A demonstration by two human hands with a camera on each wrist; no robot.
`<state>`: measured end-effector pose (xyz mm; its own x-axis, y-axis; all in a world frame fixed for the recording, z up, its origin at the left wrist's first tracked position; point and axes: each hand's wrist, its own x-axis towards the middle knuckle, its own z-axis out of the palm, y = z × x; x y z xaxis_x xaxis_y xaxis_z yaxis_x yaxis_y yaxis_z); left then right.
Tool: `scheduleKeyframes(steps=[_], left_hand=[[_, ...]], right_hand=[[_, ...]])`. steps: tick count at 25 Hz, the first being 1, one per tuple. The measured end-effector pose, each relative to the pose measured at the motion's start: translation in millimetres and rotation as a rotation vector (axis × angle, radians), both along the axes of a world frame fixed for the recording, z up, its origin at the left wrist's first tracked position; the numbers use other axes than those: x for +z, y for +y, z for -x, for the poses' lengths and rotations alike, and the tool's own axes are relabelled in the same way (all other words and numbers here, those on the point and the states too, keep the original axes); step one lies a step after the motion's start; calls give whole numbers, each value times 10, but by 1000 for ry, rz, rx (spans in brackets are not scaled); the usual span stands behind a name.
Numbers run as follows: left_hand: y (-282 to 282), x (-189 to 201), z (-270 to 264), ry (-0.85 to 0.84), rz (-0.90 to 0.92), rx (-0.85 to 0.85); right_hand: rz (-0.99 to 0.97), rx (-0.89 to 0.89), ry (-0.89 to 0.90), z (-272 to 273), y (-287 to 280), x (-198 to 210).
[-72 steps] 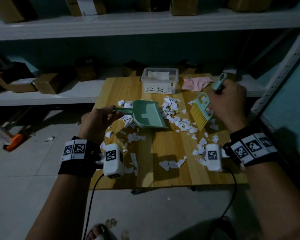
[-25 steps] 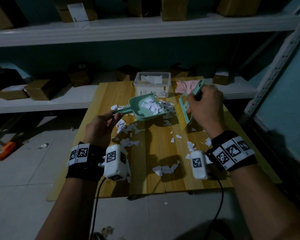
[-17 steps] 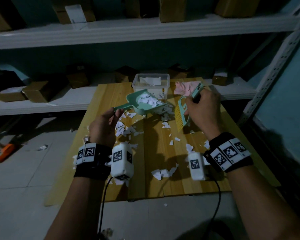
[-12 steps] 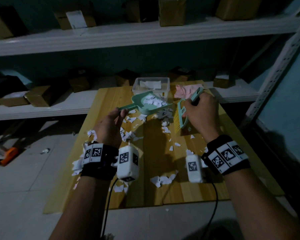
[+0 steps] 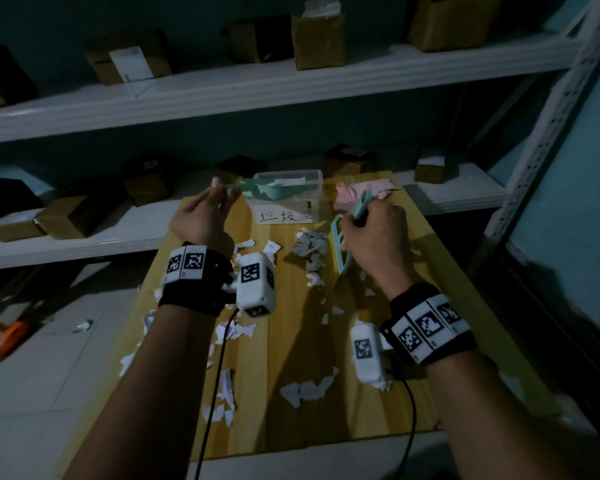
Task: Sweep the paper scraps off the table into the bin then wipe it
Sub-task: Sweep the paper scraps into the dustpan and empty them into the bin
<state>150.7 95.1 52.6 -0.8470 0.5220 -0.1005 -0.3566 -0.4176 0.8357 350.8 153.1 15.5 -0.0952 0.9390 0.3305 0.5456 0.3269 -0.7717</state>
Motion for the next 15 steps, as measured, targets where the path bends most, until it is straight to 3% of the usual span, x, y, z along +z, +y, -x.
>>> scheduleKeyframes(steps=[4, 8, 15], left_hand=[[111, 76, 34, 208, 82, -103], [168, 212, -191, 401, 136, 38], [209, 436, -288, 516, 133, 113]], right_hand=[[-46, 32, -16, -6, -3, -22], [-54, 34, -42, -63, 8, -36], [-20, 7, -51, -237, -58, 33]])
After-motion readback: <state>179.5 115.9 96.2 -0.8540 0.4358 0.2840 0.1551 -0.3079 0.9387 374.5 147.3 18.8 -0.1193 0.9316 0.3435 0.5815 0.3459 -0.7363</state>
